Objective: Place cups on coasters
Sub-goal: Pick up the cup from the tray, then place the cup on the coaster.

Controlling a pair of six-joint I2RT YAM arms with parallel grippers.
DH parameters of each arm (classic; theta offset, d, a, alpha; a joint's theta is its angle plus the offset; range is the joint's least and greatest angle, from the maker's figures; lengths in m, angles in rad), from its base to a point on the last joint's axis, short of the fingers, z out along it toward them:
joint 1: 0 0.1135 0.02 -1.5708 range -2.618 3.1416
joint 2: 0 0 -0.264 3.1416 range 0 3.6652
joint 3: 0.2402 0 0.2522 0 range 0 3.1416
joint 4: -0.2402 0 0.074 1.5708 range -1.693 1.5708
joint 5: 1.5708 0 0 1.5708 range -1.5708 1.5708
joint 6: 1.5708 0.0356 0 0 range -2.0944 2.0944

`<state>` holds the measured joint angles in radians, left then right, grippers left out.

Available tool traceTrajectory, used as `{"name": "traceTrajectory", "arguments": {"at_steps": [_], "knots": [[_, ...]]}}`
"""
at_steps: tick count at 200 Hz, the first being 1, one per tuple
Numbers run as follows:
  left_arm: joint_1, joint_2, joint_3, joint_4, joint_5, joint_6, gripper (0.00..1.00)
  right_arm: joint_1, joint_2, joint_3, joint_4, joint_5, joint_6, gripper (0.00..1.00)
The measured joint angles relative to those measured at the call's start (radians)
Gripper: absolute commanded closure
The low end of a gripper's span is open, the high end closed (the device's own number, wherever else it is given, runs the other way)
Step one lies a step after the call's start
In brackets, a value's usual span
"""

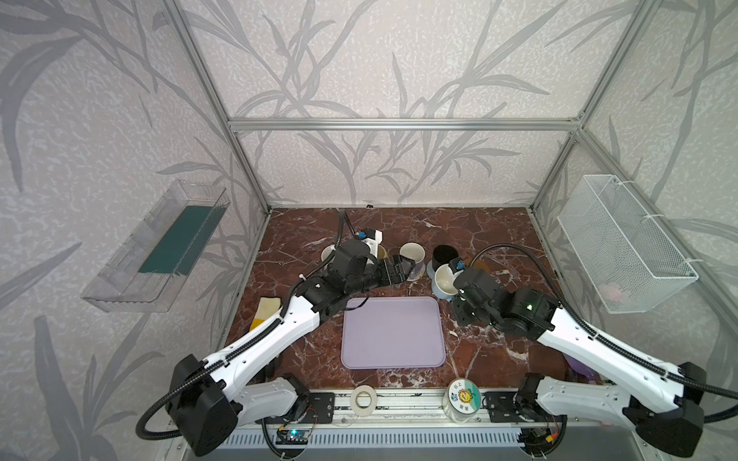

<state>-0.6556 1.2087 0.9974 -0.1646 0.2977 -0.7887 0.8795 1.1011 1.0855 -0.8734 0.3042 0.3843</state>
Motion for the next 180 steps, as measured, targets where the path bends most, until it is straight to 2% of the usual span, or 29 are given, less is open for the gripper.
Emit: {"name": "traceTrajectory", "arguments": {"at_steps": [72, 132, 180], "knots": [[0.006, 0.143, 0.201, -0.161, 0.002, 0.077, 0.01, -0.136, 0.031, 0.035, 0.005, -0.018, -0.029, 1.0], [0.009, 0.281, 0.373, -0.262, 0.105, 0.116, 0.01, -0.262, 0.052, 0.08, 0.007, -0.064, -0.032, 1.0], [0.009, 0.305, 0.426, -0.299, 0.126, 0.066, 0.01, -0.336, 0.105, 0.142, 0.008, -0.108, -0.031, 1.0]]}}
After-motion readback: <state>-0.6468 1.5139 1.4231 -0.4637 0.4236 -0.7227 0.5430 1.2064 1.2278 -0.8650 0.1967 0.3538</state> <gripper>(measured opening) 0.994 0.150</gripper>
